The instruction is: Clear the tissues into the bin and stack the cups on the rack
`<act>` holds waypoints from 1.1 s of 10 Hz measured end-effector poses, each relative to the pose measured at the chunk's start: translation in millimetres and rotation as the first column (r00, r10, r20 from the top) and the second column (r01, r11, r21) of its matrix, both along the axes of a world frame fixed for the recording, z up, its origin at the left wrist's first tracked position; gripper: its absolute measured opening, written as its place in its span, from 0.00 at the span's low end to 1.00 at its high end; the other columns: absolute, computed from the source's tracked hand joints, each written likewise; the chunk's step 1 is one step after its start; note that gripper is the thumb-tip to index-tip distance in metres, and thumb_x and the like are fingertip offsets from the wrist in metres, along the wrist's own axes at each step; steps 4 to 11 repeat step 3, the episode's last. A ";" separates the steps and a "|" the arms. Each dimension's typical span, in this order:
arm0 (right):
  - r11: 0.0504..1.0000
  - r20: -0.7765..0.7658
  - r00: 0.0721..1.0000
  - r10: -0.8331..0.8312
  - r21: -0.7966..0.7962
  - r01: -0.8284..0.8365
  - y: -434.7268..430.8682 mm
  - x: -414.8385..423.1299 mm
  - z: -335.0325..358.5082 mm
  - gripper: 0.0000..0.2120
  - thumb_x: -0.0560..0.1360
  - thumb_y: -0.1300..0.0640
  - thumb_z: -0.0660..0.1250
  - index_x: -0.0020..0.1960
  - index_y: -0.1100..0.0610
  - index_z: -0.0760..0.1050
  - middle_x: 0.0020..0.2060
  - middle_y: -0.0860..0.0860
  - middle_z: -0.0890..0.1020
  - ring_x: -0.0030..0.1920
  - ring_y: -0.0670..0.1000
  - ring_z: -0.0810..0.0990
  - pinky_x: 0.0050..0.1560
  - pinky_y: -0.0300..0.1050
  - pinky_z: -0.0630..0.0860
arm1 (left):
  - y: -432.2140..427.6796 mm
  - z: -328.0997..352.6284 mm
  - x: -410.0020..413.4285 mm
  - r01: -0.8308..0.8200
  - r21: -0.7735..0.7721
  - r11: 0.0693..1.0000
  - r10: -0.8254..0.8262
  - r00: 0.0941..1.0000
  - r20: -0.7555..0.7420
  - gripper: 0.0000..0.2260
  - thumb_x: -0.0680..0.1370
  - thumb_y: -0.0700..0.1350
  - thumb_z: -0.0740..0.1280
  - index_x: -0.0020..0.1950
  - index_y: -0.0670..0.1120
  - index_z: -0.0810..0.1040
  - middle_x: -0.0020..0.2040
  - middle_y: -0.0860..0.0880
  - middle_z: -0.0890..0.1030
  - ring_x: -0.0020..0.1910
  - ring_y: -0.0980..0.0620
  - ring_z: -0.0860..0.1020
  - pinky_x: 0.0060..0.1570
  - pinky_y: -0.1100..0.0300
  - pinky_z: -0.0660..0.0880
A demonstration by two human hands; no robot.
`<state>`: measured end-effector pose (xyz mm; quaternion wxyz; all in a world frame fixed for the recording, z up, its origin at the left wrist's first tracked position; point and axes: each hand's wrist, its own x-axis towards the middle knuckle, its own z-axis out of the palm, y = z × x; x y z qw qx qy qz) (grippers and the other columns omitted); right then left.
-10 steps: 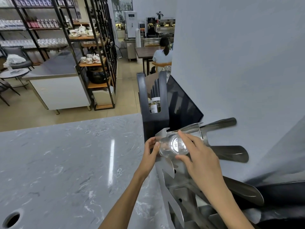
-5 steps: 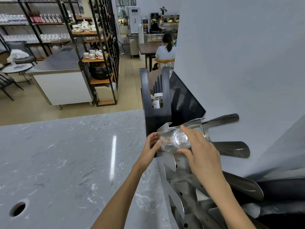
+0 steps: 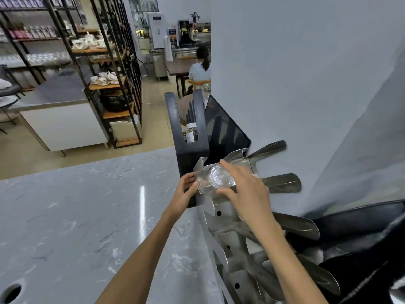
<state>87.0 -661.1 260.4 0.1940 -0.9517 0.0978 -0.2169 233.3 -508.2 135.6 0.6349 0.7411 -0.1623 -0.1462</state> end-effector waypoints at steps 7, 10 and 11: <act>0.999 0.004 1.000 -0.003 -0.034 0.003 -1.8 1.3 -1.1 0.37 0.72 0.43 0.74 0.77 0.43 0.64 0.67 0.44 0.78 0.61 0.49 0.80 0.55 0.47 0.78 | -2.3 1.4 2.4 0.009 0.022 1.000 -0.009 1.000 -0.006 0.20 0.83 0.50 0.64 0.75 0.50 0.66 0.70 0.48 0.73 0.70 0.47 0.73 0.68 0.48 0.74; 0.999 0.004 1.000 -0.003 -0.034 0.003 -1.8 1.3 -1.1 0.37 0.72 0.43 0.74 0.77 0.43 0.64 0.67 0.44 0.78 0.61 0.49 0.80 0.55 0.47 0.78 | -2.3 1.4 2.4 0.009 0.022 1.000 -0.009 1.000 -0.006 0.20 0.83 0.50 0.64 0.75 0.50 0.66 0.70 0.48 0.73 0.70 0.47 0.73 0.68 0.48 0.74; 0.999 0.004 1.000 -0.003 -0.034 0.003 -1.8 1.3 -1.1 0.37 0.72 0.43 0.74 0.77 0.43 0.64 0.67 0.44 0.78 0.61 0.49 0.80 0.55 0.47 0.78 | -2.3 1.4 2.4 0.009 0.022 1.000 -0.009 1.000 -0.006 0.20 0.83 0.50 0.64 0.75 0.50 0.66 0.70 0.48 0.73 0.70 0.47 0.73 0.68 0.48 0.74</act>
